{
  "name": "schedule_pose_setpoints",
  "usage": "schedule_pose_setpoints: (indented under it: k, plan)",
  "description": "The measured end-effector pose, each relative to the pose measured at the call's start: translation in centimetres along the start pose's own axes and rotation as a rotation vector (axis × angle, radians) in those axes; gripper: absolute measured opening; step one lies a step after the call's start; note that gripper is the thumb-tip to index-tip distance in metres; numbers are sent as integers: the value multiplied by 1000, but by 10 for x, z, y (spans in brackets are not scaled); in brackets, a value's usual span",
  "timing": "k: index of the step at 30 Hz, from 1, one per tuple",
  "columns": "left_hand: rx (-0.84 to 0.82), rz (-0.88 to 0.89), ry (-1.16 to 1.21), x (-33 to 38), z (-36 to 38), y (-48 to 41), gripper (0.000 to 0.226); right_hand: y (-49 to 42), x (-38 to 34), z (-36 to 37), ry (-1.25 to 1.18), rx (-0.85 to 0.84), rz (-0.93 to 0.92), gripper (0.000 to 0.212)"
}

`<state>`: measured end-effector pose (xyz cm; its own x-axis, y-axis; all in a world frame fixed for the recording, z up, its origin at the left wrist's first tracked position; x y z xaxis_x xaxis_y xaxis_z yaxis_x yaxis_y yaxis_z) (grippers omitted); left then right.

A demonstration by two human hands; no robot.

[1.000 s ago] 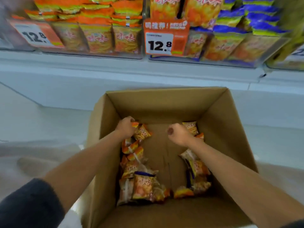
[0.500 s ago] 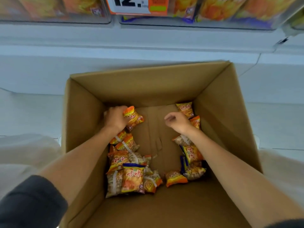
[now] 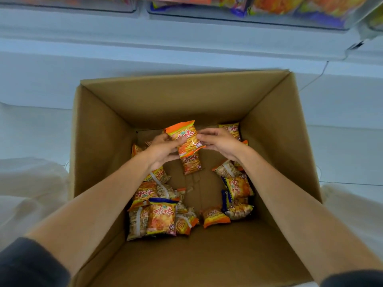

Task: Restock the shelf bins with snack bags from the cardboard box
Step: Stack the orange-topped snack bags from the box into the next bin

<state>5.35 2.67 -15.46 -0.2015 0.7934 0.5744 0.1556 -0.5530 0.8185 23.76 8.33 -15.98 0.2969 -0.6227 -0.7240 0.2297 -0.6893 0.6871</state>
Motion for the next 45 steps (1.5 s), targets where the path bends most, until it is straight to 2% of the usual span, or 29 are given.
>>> schedule_pose_setpoints:
  k: [3, 8, 12, 15, 18, 21, 24, 26, 29, 32, 34, 36, 39, 40, 42, 43, 45]
  plan:
    - [142, -19, 13, -13, -19, -9, 47, -17, 24, -4, 121, 87, 57, 36]
    - [334, -43, -49, -37, -48, -23, 62, -52, 85, 23, 412, 187, 176, 69]
    - [364, -27, -69, -39, -56, -23, 65, -68, 114, 48, 595, 263, 53, 56]
    - [356, -26, -112, -36, -58, -19, 62, -58, 99, 56, 473, 248, 26, 46]
    - [359, -23, -90, -28, -55, -14, 48, -44, 62, 39, 62, 290, 55, 43]
    - [312, 16, -110, -15, -45, -2, 42, -15, 13, 29, -266, 49, 77, 41]
    - [146, 32, -6, 9, -23, 23, 32, 18, -28, 37, -188, -79, -9, 34]
    - [44, 56, 68, 30, -15, 45, 46, 39, -54, 46, -148, -69, -83, 31]
    - [-79, 174, 49, 62, -21, 85, 59, 73, -93, 58, -144, -35, -178, 29]
    - [-75, 327, -11, 94, -46, 121, 51, 112, -139, 76, -101, -65, -244, 30]
    - [27, 462, -41, 117, -68, 139, 53, 133, -171, 93, -41, -87, -303, 37]
    - [156, 585, -100, 143, -93, 157, 69, 148, -206, 112, 35, -90, -373, 53]
    - [254, 831, -176, 186, -124, 190, 63, 165, -260, 146, 150, -46, -471, 101]
    - [267, 907, -208, 202, -135, 195, 64, 166, -276, 156, 185, -16, -506, 109]
    - [342, 1046, -280, 235, -158, 205, 56, 163, -307, 174, 187, 13, -583, 105]
    - [441, 1097, -329, 251, -171, 211, 46, 162, -324, 183, 155, 21, -601, 106]
    - [704, 1192, -407, 283, -198, 212, 48, 155, -356, 199, 70, 29, -618, 109]
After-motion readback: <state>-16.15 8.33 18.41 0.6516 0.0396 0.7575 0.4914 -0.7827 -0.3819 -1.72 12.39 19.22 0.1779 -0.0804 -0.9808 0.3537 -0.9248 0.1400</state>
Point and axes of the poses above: each hand's wrist, its own y-axis away from the middle knuckle, its own z-axis out of the palm, x = y × z, the point moved 3 cm from there along -y, towards the middle knuckle, and after that the axes turned 10 degrees about x, right-handed, at the moved point
